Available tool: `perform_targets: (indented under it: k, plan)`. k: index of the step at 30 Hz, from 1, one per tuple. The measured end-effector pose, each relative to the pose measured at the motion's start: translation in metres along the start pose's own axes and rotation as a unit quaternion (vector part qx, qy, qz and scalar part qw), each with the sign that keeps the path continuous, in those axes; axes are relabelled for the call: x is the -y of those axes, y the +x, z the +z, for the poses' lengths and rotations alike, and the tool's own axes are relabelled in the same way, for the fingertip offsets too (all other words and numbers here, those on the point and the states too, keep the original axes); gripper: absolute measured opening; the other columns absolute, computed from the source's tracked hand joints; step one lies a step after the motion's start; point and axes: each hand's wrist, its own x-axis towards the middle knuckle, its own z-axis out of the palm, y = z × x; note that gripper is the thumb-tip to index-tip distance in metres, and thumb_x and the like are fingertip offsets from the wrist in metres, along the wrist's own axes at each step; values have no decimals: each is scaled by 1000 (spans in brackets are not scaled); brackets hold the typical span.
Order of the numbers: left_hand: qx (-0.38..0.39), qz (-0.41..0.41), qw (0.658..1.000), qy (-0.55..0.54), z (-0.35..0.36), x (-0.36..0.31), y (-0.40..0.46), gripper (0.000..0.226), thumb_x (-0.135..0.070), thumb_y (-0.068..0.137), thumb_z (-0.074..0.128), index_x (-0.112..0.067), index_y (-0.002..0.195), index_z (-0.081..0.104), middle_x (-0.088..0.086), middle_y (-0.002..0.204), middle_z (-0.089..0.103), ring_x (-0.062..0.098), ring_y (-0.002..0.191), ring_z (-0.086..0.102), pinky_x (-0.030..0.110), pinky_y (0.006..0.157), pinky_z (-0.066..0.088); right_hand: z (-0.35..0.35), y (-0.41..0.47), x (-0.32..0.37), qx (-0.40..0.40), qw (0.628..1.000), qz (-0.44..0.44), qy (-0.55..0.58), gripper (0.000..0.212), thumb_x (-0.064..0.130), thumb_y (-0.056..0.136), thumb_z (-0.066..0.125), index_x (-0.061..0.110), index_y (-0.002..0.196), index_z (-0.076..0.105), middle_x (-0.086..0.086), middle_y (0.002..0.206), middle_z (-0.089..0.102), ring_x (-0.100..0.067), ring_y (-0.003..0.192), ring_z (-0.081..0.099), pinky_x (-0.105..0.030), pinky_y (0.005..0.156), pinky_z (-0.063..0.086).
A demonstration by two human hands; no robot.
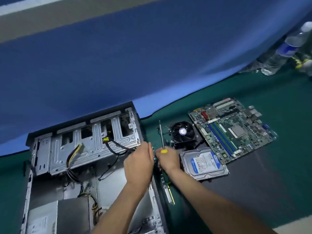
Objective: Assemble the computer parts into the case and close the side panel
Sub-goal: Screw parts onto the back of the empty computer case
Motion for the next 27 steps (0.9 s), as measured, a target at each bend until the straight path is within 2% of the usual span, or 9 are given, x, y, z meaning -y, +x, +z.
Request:
perform_targets:
  k: [3,7,9,12,15,18,22,25,27]
  plan:
    - [-23,1,999,38,0,-3,3,33,-14,73,78,-11,58,48,5,44,53,29,33,50,21,42,21,10,20,2,11,999,18,-41,6,20,87,57,18,82,58,-9,76,60,-22,70,55,-34,69,48]
    - [-29,7,999,34,1,-2,2,41,-12,72,79,-15,59,40,5,43,50,29,32,48,20,41,20,13,39,4,13,996,32,-80,7,21,89,55,20,95,58,-8,83,61,-23,75,58,-29,68,45]
    - [-28,7,999,29,2,-3,2,43,-14,76,76,-17,61,36,6,44,50,30,33,47,23,38,22,14,45,5,18,994,31,-104,6,20,90,54,18,91,58,-10,84,66,-26,76,63,-29,68,47]
    - [-34,14,999,34,1,-3,2,36,-13,74,76,-11,59,44,6,43,49,29,32,46,23,34,24,16,52,6,28,990,31,-137,9,20,88,54,14,87,60,-14,87,69,-29,80,66,-31,68,49]
    - [-37,23,998,41,1,-2,3,36,-12,71,78,-11,58,45,5,43,49,27,32,46,19,37,20,17,57,8,37,985,30,-165,6,19,87,57,15,84,60,-11,86,67,-26,76,60,-26,64,41]
    - [-39,29,998,42,2,0,5,36,-11,70,80,-11,58,45,4,44,48,26,32,46,19,36,21,20,60,8,49,979,33,-196,16,23,87,60,15,74,55,-8,81,60,-24,73,54,-25,64,38]
    - [-38,33,998,44,1,0,5,36,-11,69,80,-11,58,46,4,43,48,26,31,46,18,36,22,22,59,8,44,969,32,-241,19,26,89,60,8,89,64,-13,97,68,-25,77,54,-26,65,38]
    - [-47,43,997,38,1,2,5,35,-12,76,76,-12,58,45,3,44,48,27,32,46,18,36,23,22,58,7,32,962,16,-271,23,28,90,60,11,75,60,-12,97,70,-25,76,57,-25,63,39]
    - [-60,50,996,32,1,2,5,33,-17,83,65,-12,58,45,3,43,47,27,32,46,18,38,21,21,58,7,21,962,12,-271,20,30,88,60,11,82,65,-10,96,70,-27,82,62,-25,64,40]
